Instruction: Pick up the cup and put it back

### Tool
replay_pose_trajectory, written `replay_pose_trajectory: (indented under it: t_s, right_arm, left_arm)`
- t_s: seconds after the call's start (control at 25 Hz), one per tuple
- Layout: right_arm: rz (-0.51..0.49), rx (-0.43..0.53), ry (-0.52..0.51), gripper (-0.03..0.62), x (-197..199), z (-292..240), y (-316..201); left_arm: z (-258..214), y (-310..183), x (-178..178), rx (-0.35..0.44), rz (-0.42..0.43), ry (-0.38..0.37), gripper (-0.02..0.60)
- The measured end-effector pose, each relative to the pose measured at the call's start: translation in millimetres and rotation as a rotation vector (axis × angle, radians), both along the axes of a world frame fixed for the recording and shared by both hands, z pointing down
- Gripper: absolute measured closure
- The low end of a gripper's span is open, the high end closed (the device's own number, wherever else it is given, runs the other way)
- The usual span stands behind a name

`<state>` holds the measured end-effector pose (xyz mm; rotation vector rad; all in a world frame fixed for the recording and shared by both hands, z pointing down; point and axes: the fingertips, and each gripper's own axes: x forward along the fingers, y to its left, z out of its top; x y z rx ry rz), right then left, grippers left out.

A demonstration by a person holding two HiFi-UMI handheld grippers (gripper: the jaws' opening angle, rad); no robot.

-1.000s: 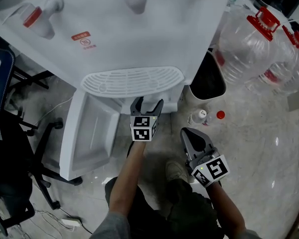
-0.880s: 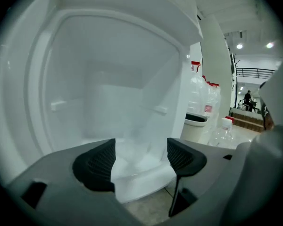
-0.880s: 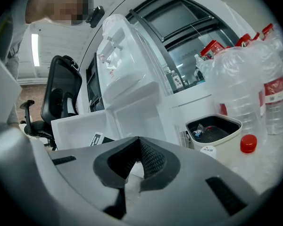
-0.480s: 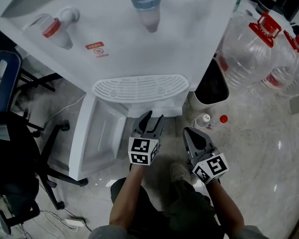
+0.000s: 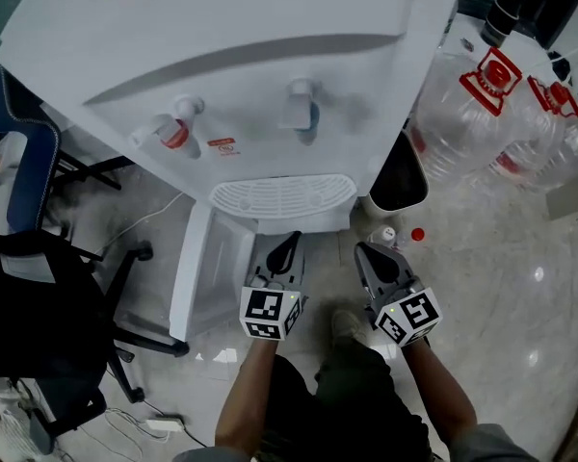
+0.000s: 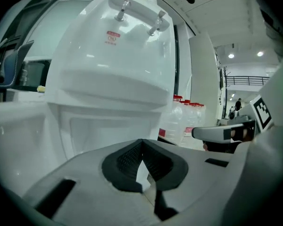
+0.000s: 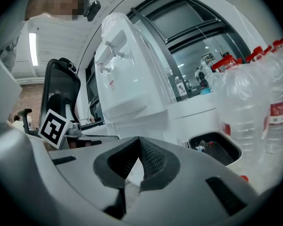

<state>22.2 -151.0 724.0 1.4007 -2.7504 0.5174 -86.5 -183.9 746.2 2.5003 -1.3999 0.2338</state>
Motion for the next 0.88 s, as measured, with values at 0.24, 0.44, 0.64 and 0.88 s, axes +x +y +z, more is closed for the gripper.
replay_pose_trajectory:
  t_s: [0.24, 0.44, 0.64, 0.88]
  right_arm:
    - [0.015, -0.027, 0.006, 0.585, 2, -67, 5]
    - [0.008, -0.039, 0.016, 0.585, -4, -140, 14]
    - [0.008, -0.040, 0.011, 0.585, -14, -235, 31]
    - [0.021, -0.024, 0.008, 0.585, -16, -373, 67]
  left_arm:
    - [-60, 26, -8, -0.040, -0.009, 0.047, 0.574]
    - [-150, 38, -17, -0.021, -0.010, 0.054, 0.574]
    - [-272, 61, -20, 0.005, -0.003, 0.095, 0.574]
    - [-409, 105, -18, -0.013, -0.017, 0.110, 0.574]
